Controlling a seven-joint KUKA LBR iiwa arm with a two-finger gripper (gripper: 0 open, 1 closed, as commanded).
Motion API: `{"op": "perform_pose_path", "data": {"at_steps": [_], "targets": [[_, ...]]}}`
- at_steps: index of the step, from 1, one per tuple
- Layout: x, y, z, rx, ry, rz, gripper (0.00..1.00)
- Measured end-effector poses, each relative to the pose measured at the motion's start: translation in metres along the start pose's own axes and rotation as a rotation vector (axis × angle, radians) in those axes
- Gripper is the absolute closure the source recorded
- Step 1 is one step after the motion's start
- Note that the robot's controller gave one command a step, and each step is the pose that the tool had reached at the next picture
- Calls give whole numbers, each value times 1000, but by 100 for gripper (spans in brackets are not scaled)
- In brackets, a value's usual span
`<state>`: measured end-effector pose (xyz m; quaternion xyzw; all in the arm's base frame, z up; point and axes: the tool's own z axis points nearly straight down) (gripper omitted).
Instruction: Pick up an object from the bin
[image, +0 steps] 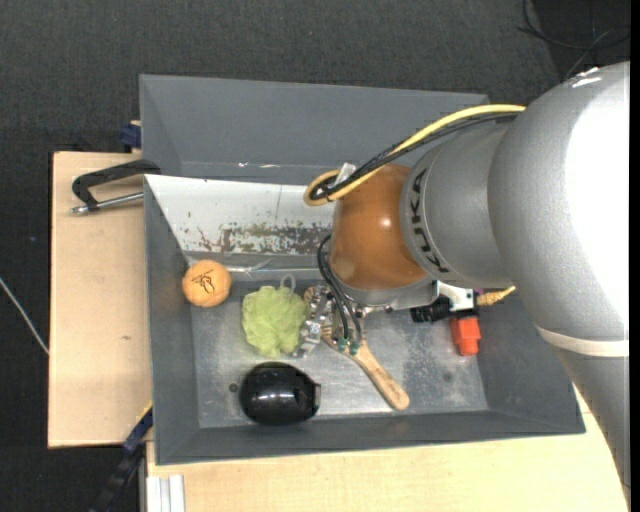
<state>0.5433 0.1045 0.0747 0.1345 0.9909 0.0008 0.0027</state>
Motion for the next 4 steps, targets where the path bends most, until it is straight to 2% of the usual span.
{"op": "perform_pose_path", "data": {"at_steps": [1,2,3,4], "targets": [[0,0,0,0,0,1,100],[-13,8,-46,2,8,-7,100],[-22,12,-107,0,4,4,100],[-30,17,-132,-5,-6,4,100]]}}
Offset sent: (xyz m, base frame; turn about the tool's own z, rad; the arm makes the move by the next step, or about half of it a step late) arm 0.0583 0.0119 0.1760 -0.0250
